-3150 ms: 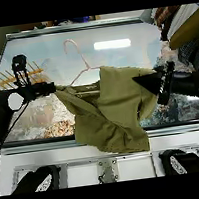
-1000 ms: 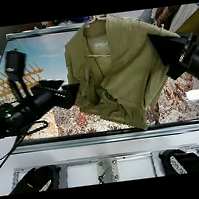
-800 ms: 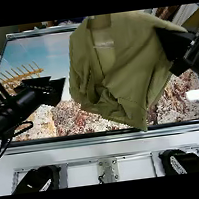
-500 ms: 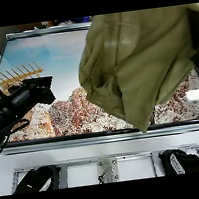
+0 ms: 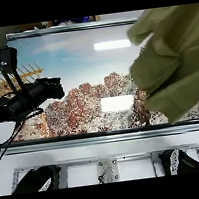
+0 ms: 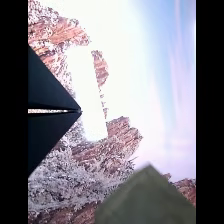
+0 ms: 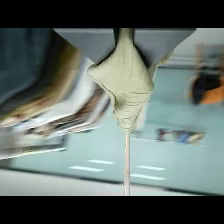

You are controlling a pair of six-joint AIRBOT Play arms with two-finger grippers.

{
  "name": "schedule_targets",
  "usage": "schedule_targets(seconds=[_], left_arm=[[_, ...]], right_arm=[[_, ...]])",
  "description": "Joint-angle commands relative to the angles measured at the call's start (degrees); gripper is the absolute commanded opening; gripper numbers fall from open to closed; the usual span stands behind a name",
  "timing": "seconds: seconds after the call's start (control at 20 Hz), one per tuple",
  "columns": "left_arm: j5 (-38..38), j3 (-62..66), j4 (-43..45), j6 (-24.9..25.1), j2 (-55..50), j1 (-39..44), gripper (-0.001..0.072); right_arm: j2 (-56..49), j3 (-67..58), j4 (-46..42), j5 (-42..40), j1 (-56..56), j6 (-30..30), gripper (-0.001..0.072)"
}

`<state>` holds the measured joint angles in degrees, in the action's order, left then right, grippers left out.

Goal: Fold the clothes and pants, and hang the long-sleeved shirts on hangers.

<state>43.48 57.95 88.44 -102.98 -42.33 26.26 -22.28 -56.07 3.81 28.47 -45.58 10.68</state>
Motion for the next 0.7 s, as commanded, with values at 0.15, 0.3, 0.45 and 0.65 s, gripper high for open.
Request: schedule_targets(seconds=[0.15,0.3,0.45,0.65], left_arm=[[0.02,0.04,0.37,2.29,-1.62,-0.07,0.0016],[0.04,0.04,0.48,2.29,-1.62,-0.07,0.0016],[0.04,0.04,0.48,2.29,-1.62,-0.07,0.0016],[0.04,0.04,0.46,2.29,-1.62,-0.07,0.0016]], right_arm=[[3.48,-0.04,-0.09,-12.63,-12.13,0.24,0.0008],[3.28,-0.04,-0.11,-18.36,-12.15,0.22,0.0008],[1.68,-0.07,-0.09,-22.47,-12.15,0.2,0.0008],[-2.69,-2.25,-0.11,-23.76,-12.15,0.2,0.0008]])
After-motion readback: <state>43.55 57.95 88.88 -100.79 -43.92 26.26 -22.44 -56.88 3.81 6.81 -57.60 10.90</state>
